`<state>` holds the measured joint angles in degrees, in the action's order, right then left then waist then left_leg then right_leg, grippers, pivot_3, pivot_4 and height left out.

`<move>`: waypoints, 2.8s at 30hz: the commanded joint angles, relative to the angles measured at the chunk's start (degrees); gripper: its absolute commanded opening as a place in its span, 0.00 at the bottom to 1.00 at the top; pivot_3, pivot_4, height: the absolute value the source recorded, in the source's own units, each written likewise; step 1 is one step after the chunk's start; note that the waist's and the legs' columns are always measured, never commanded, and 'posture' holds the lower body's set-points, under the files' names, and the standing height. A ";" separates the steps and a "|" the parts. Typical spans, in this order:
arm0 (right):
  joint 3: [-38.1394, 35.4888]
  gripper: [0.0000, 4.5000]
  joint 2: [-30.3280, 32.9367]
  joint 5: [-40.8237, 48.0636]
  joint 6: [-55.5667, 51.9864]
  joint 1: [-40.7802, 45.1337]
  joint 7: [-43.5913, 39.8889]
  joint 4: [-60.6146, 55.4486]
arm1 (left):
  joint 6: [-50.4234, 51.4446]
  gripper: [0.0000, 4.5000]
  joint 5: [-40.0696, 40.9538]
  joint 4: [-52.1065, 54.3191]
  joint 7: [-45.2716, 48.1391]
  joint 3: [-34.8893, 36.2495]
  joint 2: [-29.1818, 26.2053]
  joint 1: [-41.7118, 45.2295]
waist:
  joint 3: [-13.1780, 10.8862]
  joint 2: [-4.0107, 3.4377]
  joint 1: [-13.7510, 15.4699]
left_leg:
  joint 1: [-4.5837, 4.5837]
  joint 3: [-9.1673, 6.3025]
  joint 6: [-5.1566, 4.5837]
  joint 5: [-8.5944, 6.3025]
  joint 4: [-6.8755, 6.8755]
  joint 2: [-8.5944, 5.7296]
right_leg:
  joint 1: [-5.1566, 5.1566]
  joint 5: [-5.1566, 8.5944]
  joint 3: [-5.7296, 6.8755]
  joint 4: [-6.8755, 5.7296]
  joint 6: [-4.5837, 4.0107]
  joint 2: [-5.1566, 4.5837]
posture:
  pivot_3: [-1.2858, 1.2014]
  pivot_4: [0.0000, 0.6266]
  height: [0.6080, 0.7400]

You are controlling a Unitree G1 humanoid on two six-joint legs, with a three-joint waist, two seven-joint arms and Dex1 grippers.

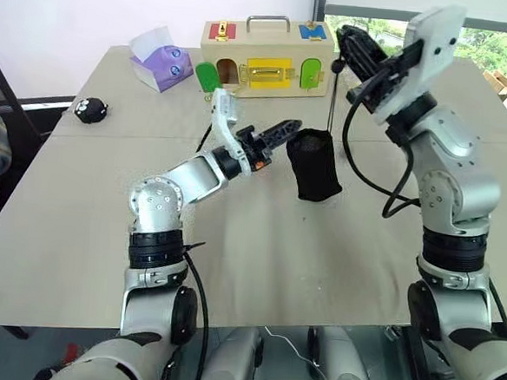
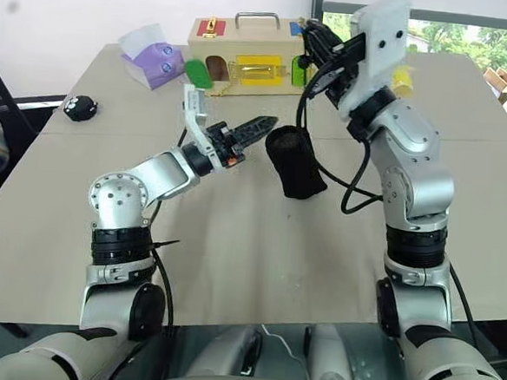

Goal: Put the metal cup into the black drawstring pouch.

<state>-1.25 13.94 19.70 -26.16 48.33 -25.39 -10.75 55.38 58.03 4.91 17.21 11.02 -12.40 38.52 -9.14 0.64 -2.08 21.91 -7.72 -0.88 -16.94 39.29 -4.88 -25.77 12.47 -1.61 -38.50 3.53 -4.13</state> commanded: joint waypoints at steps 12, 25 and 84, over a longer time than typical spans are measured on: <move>3.14 0.00 0.83 0.54 -1.15 -1.01 -2.65 -3.14 | -25.82 0.44 -24.83 3.75 11.92 -12.50 -2.47 5.63 | -0.01 -0.01 -0.10 | 0.00 0.01 -0.01 0.00 -0.05 0.01 | -0.01 0.00 -0.01 0.06 0.00 -0.01 | 0.52 0.24 0.77; 3.69 0.00 1.36 -0.27 -1.15 -1.88 -2.87 -3.10 | -28.89 0.18 -27.23 2.08 13.25 -10.57 -1.12 7.66 | -0.01 -0.01 -0.08 | 0.01 -0.03 -0.01 0.00 -0.05 0.02 | -0.01 0.00 0.03 0.08 0.00 0.00 | 0.52 0.24 0.77; -17.19 0.50 26.51 11.39 16.02 -51.35 -36.23 9.41 | -33.04 0.67 -36.82 15.92 21.67 -4.05 -19.80 -47.67 | -0.08 -0.26 1.46 | -0.14 0.10 -0.22 -0.13 -0.25 0.12 | 0.30 0.01 -0.07 0.55 0.00 -0.08 | 0.52 0.24 0.77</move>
<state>-15.83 39.90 30.54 -13.28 -1.74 -59.04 -2.84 23.63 21.54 19.14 38.73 5.53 -31.62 -7.43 -9.22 0.38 -0.62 21.71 -7.64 -1.32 -17.20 39.05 -4.73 -25.37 12.49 -1.63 -37.93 3.53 -4.20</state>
